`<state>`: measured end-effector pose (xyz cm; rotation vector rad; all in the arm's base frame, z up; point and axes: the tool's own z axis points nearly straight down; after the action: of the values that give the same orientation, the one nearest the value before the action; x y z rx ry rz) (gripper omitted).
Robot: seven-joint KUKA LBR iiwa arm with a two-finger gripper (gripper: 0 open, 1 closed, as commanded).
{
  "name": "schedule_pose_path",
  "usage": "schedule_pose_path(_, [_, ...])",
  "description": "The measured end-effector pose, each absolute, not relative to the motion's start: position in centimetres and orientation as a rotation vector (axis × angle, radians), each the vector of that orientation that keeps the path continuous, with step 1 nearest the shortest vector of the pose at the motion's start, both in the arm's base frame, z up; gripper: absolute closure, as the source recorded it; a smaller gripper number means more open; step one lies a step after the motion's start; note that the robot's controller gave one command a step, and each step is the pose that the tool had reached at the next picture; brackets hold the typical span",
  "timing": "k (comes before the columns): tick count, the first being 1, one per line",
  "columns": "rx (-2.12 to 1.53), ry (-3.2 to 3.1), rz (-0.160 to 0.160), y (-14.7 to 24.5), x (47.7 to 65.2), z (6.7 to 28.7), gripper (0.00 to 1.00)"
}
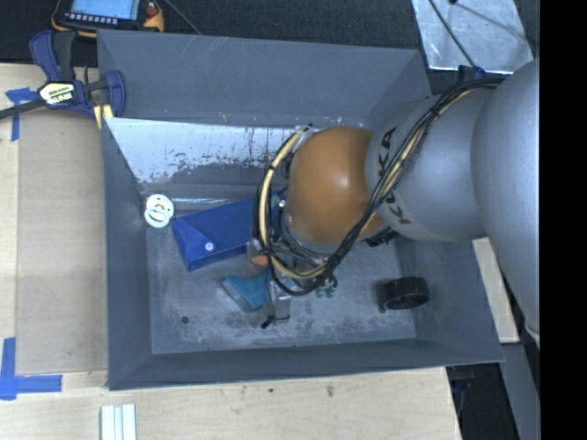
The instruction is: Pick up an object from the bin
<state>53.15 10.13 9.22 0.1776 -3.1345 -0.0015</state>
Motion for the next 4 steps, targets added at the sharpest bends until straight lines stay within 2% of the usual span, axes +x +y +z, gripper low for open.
schedule_pose_path(1, [0.436,-3.118,0.003,5.4,54.7,11.2,0.00])
schedule_pose_path(2, [0.140,-3.140,0.000,9.8,52.3,10.1,0.00])
schedule_pose_path(3, [0.618,-3.084,-0.001,7.2,54.5,7.9,0.00])
schedule_pose_path(4, [0.174,-3.148,0.002,9.2,51.9,7.3,1.00])
